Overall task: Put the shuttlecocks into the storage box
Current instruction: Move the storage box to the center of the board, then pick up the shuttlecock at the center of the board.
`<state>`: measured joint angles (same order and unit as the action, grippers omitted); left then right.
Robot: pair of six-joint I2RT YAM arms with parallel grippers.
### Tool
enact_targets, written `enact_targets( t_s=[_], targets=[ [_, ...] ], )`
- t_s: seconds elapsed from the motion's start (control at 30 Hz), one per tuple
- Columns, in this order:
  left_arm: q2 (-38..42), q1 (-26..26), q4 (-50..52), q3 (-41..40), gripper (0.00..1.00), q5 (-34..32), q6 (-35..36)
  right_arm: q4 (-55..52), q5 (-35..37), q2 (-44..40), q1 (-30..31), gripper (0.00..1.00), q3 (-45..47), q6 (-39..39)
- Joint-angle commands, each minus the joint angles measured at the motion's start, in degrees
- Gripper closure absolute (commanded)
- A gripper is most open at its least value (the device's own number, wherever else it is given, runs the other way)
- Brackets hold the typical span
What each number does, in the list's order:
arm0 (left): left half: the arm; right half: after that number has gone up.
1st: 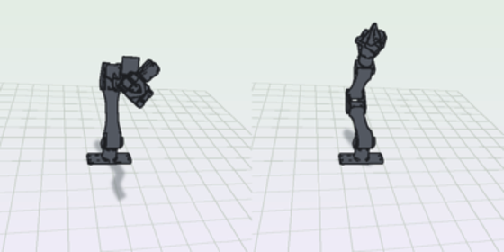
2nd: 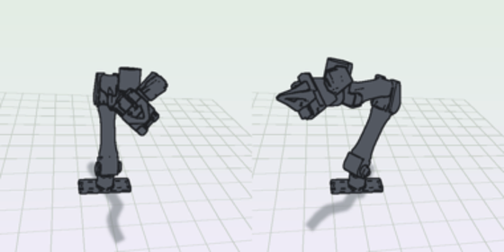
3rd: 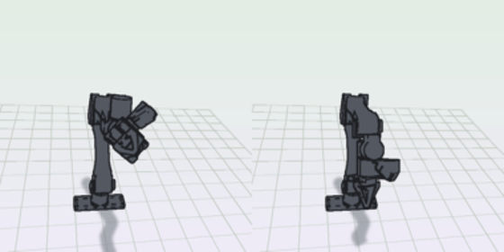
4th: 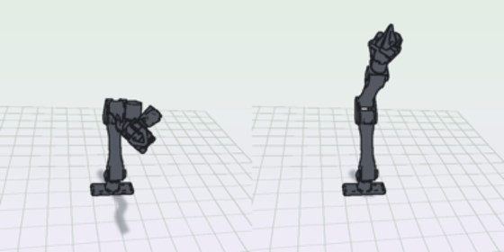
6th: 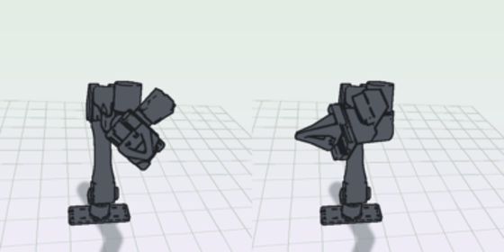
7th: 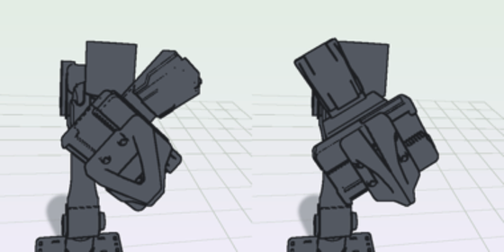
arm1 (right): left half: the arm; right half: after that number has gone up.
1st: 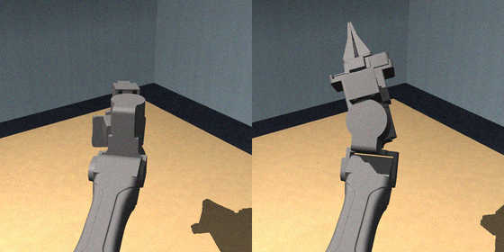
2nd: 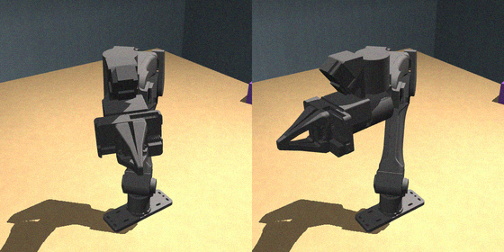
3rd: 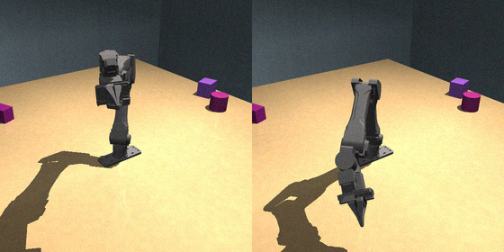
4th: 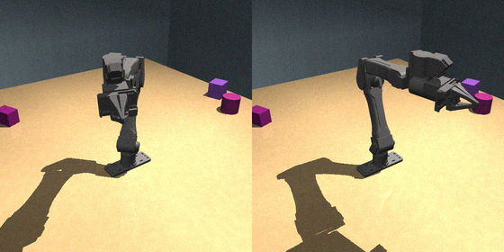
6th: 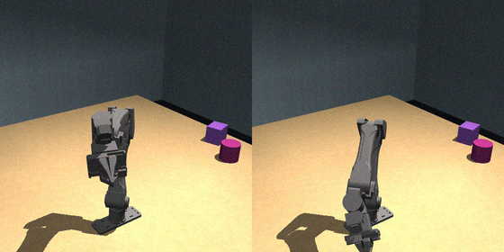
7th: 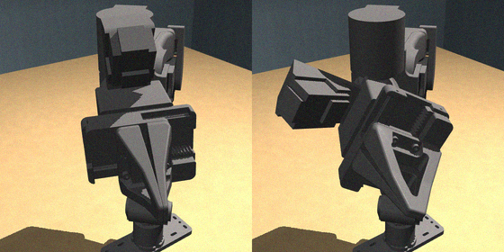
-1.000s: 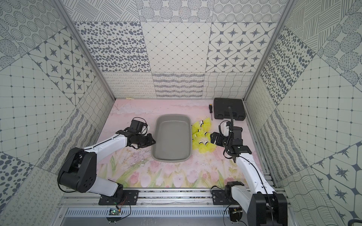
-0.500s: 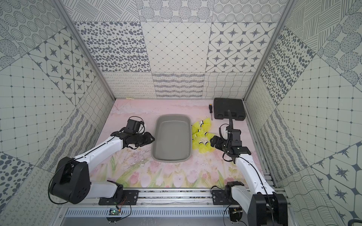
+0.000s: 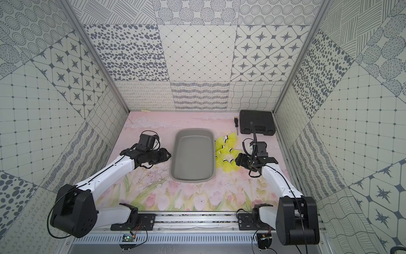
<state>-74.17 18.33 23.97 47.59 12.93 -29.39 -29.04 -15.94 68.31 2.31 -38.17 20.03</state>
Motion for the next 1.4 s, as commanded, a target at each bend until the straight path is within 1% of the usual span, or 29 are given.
enact_targets(
  t_s=[0.0,0.07,0.23,0.33,0.47,0.6,0.73,0.8,0.87,0.93,1.07,1.2,1.37],
  targets=[
    [0.04,-0.02,1.35,0.57,0.56,-1.15,1.77,-0.14,-1.95,-0.53,0.76,0.28,-1.23,-0.78],
    [-0.18,-0.07,1.34,0.78,0.56,-1.06,1.79,-0.41,-2.58,-1.04,1.28,0.32,-1.30,-0.90],
    [-0.80,-0.07,1.35,0.99,0.56,-0.82,1.84,0.61,-6.30,-2.52,2.76,0.47,-1.58,-1.13],
    [-1.15,-0.02,1.32,1.01,0.56,-0.45,1.61,0.60,-5.87,-2.61,4.37,0.55,-2.24,-1.22],
    [-1.78,-0.08,1.28,1.02,0.56,-0.07,1.61,2.37,-5.50,-1.13,6.18,0.61,-2.43,-0.09],
    [-2.18,0.11,1.26,1.02,0.57,0.18,1.61,3.85,-4.11,2.22,7.51,0.68,-2.74,1.78],
    [-2.17,-0.04,1.19,1.00,0.57,0.27,1.67,5.58,-2.82,5.04,7.81,0.73,-2.09,3.88],
    [-2.21,-0.02,1.17,0.86,0.57,0.19,1.70,6.00,-2.67,6.38,7.97,0.74,-2.01,4.52],
    [-2.38,0.04,1.17,0.85,0.56,0.30,1.74,5.46,-0.98,7.45,8.07,0.74,-2.26,5.14],
    [-2.36,-0.04,1.17,0.93,0.57,0.28,1.81,4.66,1.98,7.87,8.07,0.74,-2.26,5.53],
    [-2.22,0.06,1.35,0.91,0.57,0.07,2.09,2.09,7.27,8.87,8.07,0.70,-2.81,5.37],
    [-2.11,0.01,1.35,0.87,0.57,-0.27,2.23,-0.37,12.22,9.51,7.98,0.64,-3.88,5.27],
    [-2.02,0.00,1.35,0.72,0.57,-0.40,2.31,-0.73,15.41,11.01,7.98,0.54,-5.61,6.25]
  ],
)
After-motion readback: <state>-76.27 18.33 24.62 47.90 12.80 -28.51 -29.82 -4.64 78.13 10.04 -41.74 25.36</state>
